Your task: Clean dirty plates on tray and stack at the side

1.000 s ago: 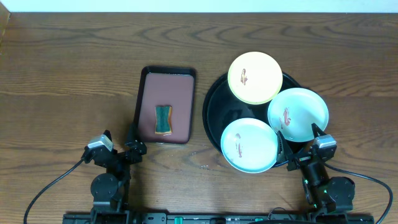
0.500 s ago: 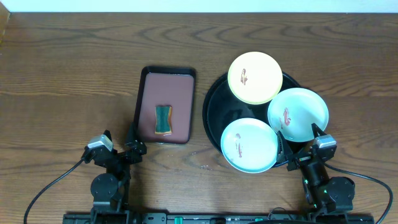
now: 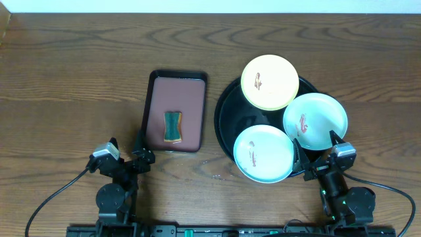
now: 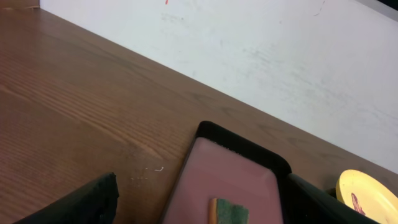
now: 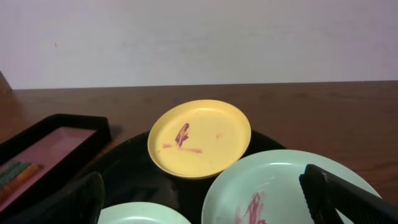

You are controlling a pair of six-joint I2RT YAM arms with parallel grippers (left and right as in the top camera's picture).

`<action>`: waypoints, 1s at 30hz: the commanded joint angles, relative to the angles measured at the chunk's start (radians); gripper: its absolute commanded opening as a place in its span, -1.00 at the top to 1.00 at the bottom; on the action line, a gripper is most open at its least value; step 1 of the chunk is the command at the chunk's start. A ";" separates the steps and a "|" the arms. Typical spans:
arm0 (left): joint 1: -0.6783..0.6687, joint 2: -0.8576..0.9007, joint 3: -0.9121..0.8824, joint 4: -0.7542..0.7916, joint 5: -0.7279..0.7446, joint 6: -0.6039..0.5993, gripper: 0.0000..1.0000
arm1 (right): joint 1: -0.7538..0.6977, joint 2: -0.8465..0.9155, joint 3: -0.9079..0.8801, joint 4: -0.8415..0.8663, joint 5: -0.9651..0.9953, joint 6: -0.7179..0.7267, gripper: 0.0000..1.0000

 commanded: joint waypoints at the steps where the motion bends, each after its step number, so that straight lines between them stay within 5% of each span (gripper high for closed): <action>1: 0.005 -0.005 -0.029 -0.021 -0.019 0.006 -0.70 | 0.008 0.000 -0.002 -0.002 0.009 -0.013 -0.99; 30: 0.005 -0.005 -0.029 0.063 0.068 0.005 -0.69 | 0.008 0.000 -0.002 0.025 0.014 -0.003 -0.99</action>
